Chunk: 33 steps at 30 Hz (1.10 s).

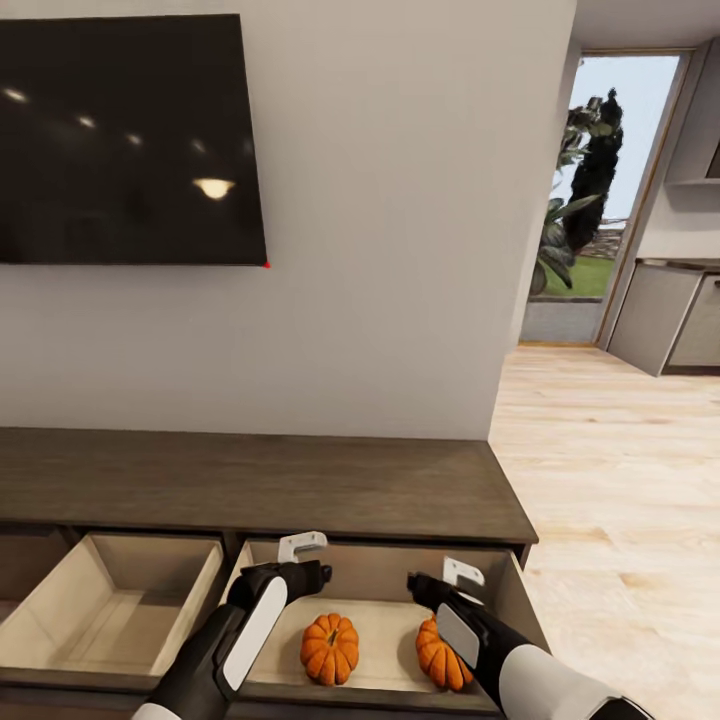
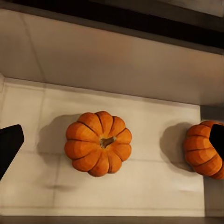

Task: Place each of the two pumpkins and all three candles from the living room inside a cabinet in the living room (use any cabinet), then make sure every cabinet is closed, and position the cauldron so it is next to a table in the living room.

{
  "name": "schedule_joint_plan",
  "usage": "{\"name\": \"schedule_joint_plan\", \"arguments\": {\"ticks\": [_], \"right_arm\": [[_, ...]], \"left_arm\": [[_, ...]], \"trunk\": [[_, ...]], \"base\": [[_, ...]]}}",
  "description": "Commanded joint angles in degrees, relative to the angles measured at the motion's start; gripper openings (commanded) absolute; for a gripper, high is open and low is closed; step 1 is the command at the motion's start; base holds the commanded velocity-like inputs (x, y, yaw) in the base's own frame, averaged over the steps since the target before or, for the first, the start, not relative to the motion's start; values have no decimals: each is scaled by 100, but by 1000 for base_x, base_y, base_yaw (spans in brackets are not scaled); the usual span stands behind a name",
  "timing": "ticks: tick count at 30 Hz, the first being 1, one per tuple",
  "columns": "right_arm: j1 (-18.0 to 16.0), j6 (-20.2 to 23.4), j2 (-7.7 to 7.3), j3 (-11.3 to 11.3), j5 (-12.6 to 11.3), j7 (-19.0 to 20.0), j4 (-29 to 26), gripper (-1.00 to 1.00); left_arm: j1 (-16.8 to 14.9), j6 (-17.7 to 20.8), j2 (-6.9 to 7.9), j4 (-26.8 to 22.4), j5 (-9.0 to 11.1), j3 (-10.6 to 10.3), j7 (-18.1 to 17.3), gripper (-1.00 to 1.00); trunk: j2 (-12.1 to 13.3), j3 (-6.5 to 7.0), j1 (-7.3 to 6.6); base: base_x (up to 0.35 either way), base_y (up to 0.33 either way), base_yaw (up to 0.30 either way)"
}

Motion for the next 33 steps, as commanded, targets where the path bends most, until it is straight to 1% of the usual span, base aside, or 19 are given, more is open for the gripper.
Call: {"name": "schedule_joint_plan", "arguments": {"ticks": [1, 10, 14, 33], "right_arm": [[-4, 4, -3, 48, -46, -5, -41, 100], [-4, 11, -3, 48, -47, 285, -333, 100], [-6, 9, -3, 48, -47, 404, -341, 100], [-8, 19, -3, 43, -47, 407, -343, 100]], "left_arm": [[-3, 11, 4, -7, 61, -9, 55, 100], [-9, 11, 14, -7, 62, -8, 56, 100], [-9, 11, 14, -7, 62, -8, 56, 100], [-9, 11, 14, -7, 57, 0, 56, 100]], "trunk": [[39, 12, -24], [400, 174, -221], [560, 246, -309], [1322, 587, -726]], "base": [[0, 0, 0], [0, 0, 0], [0, 0, 0], [0, 0, 0]]}}
